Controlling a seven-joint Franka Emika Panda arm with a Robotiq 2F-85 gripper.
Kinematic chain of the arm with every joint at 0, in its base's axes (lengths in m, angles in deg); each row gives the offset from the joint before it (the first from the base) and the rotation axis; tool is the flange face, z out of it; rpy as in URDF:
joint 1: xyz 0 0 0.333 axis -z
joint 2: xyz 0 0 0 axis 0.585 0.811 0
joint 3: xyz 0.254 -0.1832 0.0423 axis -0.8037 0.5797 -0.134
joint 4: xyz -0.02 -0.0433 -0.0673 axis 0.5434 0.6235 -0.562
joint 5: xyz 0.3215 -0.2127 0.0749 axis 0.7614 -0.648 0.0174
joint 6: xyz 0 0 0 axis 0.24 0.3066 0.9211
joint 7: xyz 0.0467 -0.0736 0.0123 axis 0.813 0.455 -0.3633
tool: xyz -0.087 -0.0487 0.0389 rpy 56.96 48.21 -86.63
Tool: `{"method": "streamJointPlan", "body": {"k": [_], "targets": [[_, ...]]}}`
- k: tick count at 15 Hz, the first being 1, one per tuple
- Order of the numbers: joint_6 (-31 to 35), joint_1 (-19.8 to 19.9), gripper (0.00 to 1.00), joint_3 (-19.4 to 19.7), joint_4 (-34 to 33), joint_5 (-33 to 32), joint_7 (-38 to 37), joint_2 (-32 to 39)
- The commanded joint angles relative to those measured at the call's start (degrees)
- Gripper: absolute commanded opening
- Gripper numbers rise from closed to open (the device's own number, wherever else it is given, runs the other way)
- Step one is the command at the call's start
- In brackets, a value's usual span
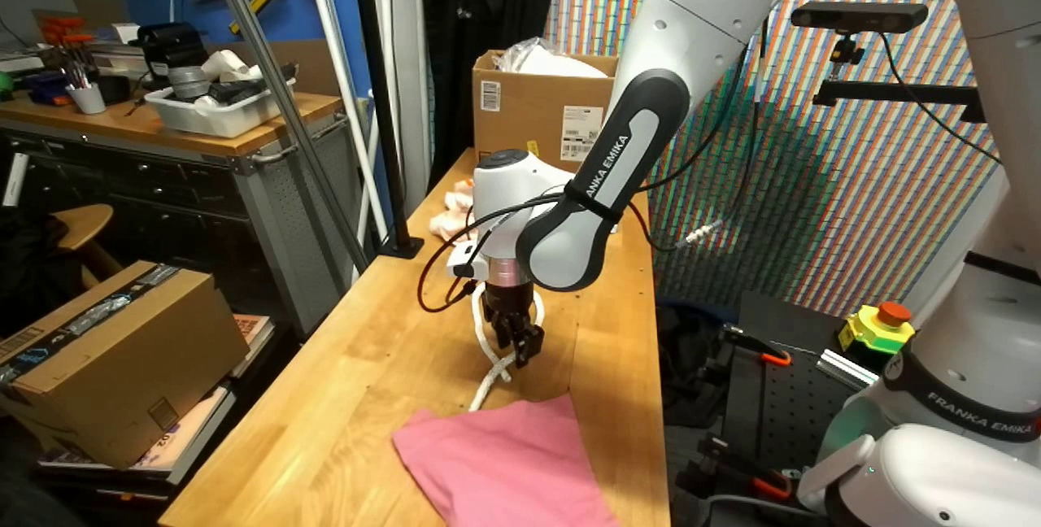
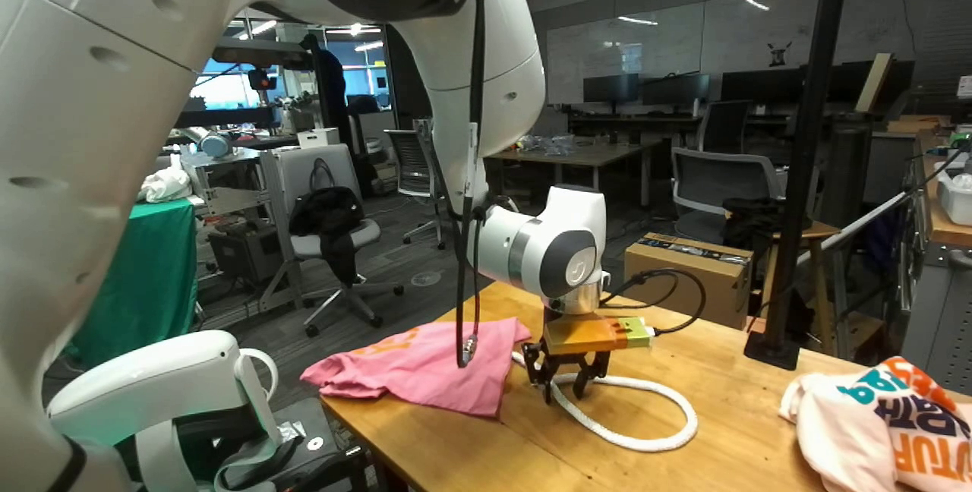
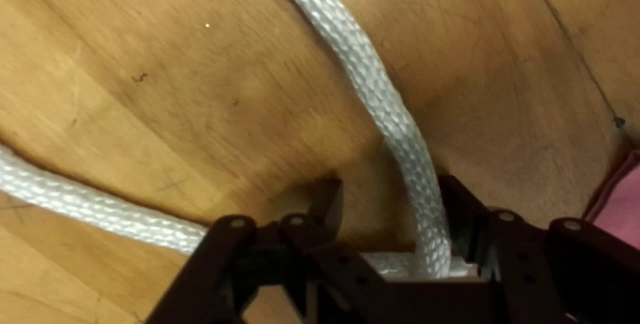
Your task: Move the radish and peach t-shirt to the right, move the pink t-shirt to the left, move the white rope backwards
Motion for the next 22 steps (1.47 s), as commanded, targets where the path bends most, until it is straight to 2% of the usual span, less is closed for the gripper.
{"method": "streamJointPlan", "body": {"k": [1,3,5,7,12,22], "targets": [[-0.5,-0.8,0.21,0.9,-0.6,-0.1,0.2,-0.1],[-0.2,-1.3,0.08,1.3,-0.3,-0.3,-0.3,-0.8],[0.7,-2.0,0.02,2.3,-0.5,-0.9,-1.2,-0.9],[1.3,-2.8,0.07,3.1,-0.9,-1.1,-2.3,-0.8],[3.7,-6.3,0.07,6.3,-3.5,-3.2,-8.0,0.4],[6.3,-16.1,0.07,15.2,-12.6,-12.6,-30.2,6.5]]}}
